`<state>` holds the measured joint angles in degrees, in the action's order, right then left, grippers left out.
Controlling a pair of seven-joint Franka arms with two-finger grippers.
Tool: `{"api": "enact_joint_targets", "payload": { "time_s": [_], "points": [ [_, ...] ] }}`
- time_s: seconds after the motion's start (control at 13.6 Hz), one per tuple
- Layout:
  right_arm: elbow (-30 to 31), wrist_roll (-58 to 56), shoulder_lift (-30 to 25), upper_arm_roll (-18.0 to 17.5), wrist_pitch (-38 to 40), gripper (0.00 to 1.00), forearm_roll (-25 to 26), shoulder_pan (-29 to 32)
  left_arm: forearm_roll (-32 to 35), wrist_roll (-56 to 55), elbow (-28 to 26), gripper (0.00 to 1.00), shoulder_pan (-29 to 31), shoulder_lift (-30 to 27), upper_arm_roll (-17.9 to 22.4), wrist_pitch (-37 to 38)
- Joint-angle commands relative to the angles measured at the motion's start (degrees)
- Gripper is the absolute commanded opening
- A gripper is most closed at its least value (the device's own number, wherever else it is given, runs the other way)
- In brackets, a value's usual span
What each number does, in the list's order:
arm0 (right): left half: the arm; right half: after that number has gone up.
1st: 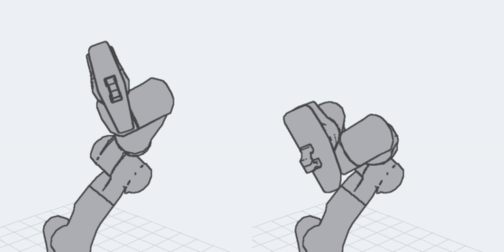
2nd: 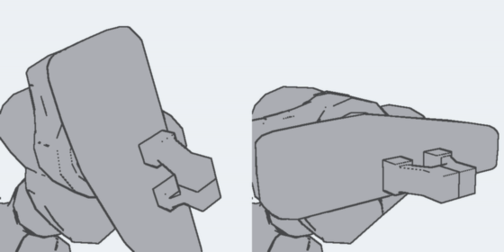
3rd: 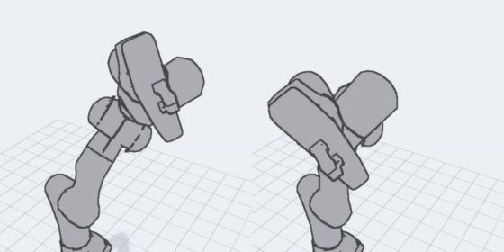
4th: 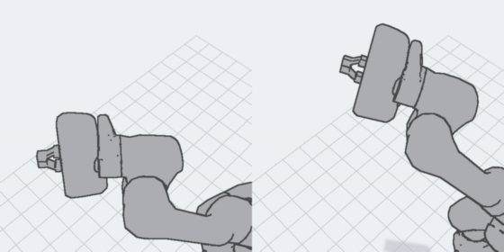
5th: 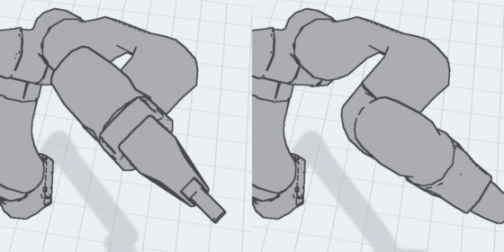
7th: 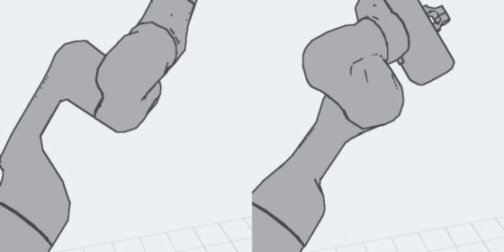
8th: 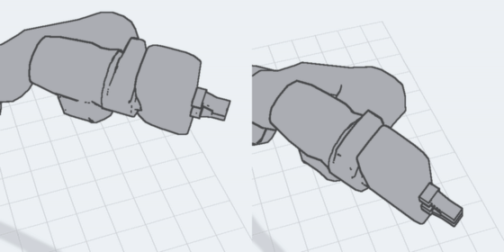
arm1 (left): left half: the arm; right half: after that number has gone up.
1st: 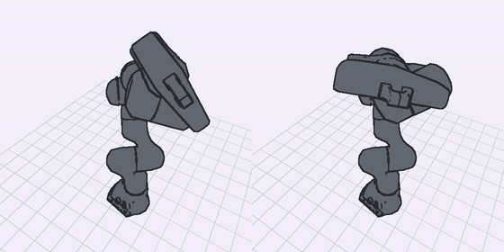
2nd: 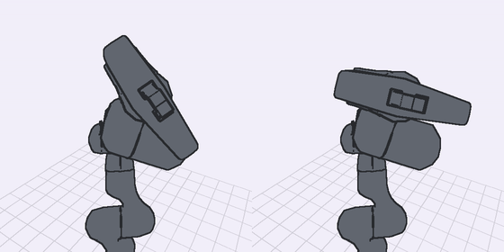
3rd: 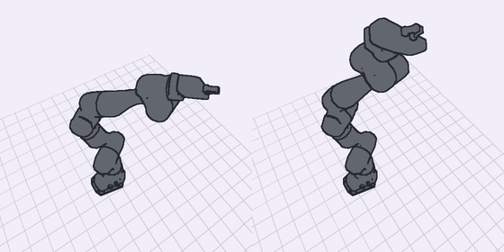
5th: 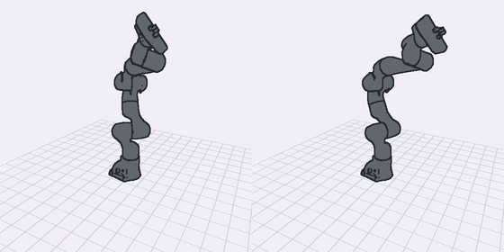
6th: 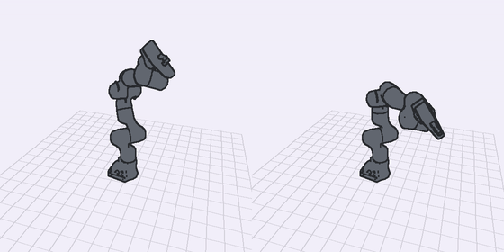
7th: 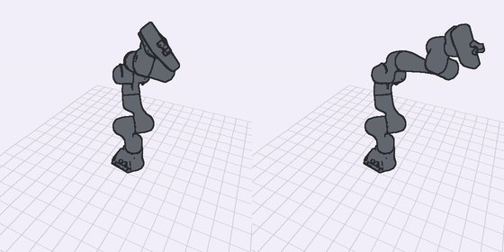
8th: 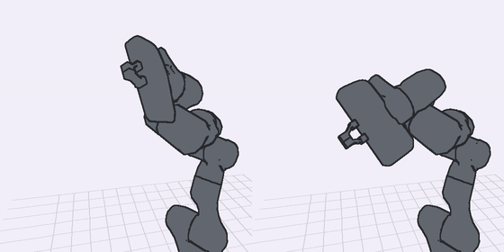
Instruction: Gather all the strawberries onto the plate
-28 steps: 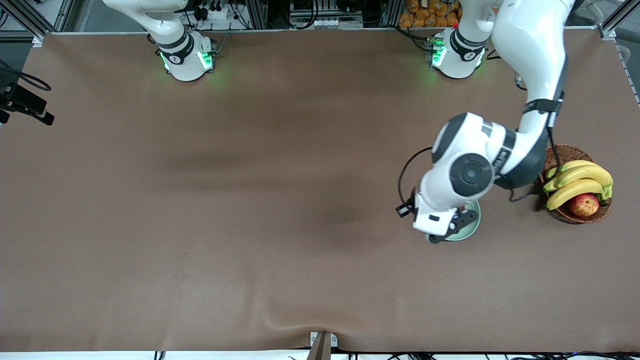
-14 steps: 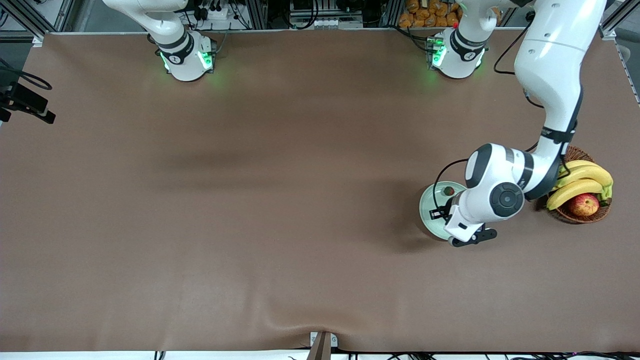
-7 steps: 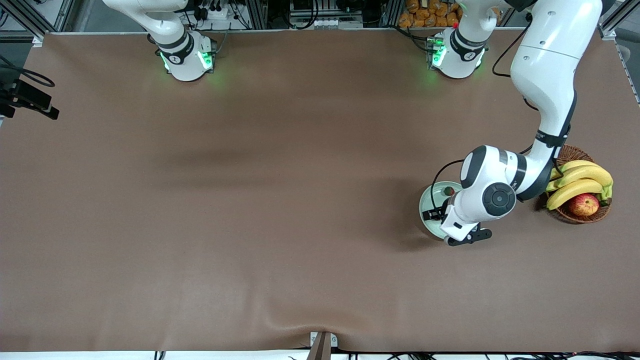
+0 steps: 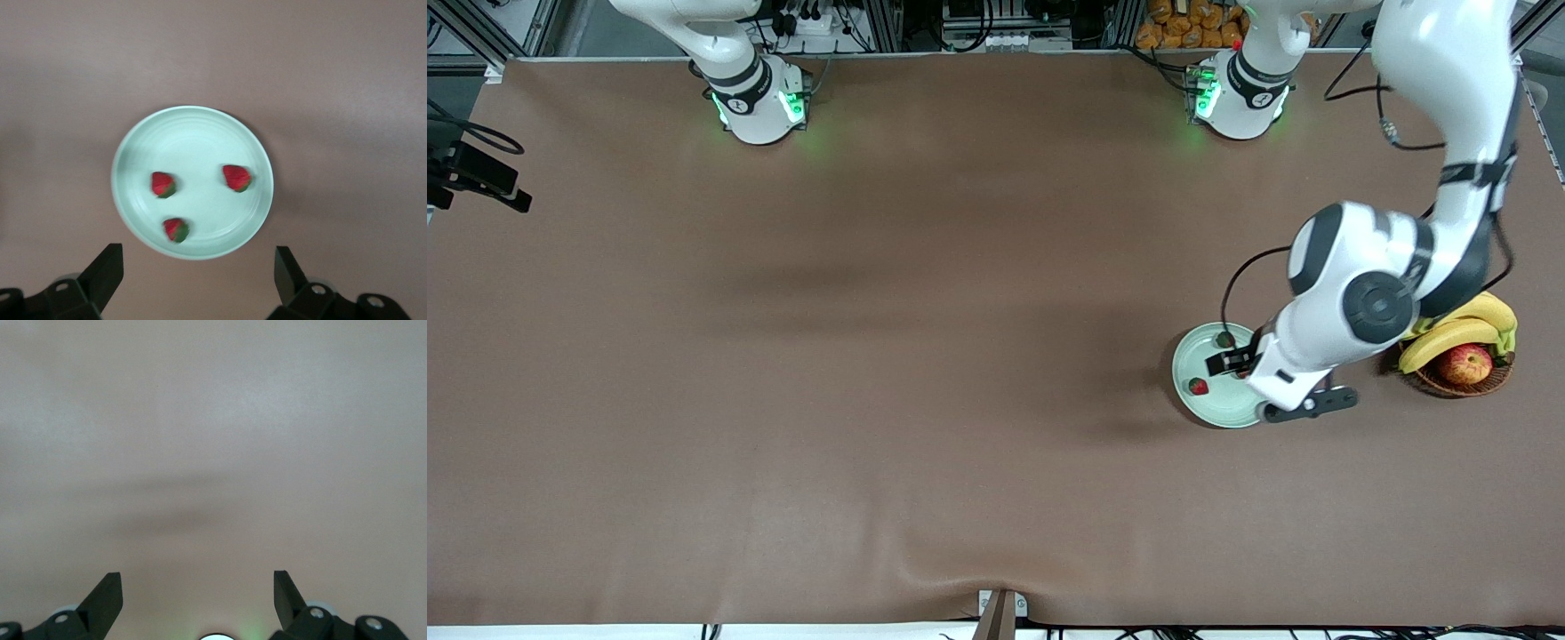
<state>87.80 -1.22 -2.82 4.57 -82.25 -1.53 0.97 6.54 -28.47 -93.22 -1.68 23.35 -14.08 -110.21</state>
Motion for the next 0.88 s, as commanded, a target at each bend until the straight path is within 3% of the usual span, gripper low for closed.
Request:
{"api": "enact_joint_targets", "payload": {
  "time_s": [0.0,0.29,0.51,0.81],
  "points": [
    [-0.6,0.0,-0.3,-0.8,0.3,1.0,-0.4,1.1,0.4,1.4,2.9,1.0,1.8,-4.2,-0.2,5.3],
    [-0.6,0.0,-0.3,-0.8,0.2,1.0,-0.3,1.1,-0.1,7.2,3.0,1.0,3.1,-13.5,0.3,8.4],
    [-0.6,0.0,-0.3,-0.8,0.2,1.0,-0.3,1.2,-7.1,7.9,4.1,1.0,7.0,-16.7,0.2,9.8],
    [-0.6,0.1,-0.2,-0.8,0.2,1.0,-0.3,1.1,-7.2,8.6,7.0,1.0,7.9,-18.4,0.4,14.9]
  ]
}}
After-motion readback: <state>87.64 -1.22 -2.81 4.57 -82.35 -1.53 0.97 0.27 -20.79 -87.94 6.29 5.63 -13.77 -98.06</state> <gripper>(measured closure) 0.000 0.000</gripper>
